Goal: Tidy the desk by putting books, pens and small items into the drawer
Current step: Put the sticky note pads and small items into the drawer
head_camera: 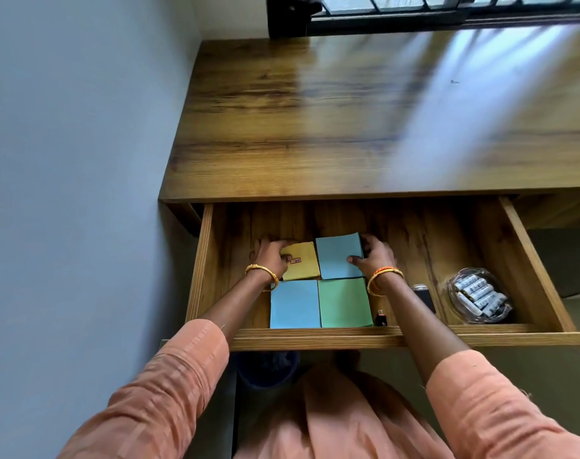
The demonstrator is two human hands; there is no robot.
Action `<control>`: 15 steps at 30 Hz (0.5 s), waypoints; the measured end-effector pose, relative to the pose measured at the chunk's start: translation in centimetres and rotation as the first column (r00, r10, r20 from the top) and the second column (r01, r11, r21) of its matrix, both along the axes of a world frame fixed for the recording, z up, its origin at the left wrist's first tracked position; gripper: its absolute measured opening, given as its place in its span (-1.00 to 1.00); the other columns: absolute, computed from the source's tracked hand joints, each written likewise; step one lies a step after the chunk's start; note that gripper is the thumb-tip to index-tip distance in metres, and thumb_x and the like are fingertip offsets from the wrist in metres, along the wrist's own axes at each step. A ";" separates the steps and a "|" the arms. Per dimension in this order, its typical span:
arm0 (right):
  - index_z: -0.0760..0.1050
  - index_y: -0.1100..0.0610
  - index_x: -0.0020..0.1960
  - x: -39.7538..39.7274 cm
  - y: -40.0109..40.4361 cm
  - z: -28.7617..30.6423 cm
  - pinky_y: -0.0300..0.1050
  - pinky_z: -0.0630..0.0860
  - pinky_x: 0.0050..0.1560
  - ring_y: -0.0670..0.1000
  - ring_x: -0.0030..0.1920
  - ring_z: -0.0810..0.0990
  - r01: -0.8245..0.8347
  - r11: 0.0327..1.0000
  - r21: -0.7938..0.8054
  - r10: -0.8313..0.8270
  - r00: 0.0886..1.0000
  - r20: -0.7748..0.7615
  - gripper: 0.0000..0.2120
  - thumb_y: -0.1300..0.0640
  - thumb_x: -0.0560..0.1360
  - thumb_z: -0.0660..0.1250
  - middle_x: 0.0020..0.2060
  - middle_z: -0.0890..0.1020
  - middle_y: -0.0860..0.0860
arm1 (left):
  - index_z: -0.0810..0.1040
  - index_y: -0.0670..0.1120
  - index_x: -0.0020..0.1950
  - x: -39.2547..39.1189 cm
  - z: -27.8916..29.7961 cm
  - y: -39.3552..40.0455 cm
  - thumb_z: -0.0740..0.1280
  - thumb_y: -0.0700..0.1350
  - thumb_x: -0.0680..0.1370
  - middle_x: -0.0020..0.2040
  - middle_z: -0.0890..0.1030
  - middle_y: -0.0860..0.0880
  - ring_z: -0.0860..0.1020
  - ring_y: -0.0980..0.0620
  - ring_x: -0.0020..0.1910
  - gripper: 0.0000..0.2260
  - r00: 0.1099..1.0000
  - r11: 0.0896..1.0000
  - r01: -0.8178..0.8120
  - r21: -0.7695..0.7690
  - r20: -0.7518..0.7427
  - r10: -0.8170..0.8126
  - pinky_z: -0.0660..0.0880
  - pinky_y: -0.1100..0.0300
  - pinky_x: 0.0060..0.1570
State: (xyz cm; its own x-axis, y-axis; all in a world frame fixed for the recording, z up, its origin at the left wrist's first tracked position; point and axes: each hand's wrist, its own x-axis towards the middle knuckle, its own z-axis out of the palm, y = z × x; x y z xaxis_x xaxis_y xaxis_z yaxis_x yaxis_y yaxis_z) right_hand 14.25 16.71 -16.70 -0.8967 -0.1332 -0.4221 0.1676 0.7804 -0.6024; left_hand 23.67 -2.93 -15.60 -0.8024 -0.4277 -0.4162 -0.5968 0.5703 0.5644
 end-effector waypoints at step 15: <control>0.32 0.07 0.39 1.6 0.0 1.6 0.19 0.41 0.30 0.22 0.28 0.42 -0.008 1.000 -0.005 0.007 1.000 -0.015 -0.40 0.15 0.41 0.46 0.27 0.41 0.19 | 0.30 -0.15 0.43 1.2 1.8 2.0 0.28 -0.22 0.57 0.43 0.21 -0.24 0.28 -0.25 0.40 -0.56 0.956 0.958 -0.287 0.014 -0.062 0.287 0.37 -0.02 0.32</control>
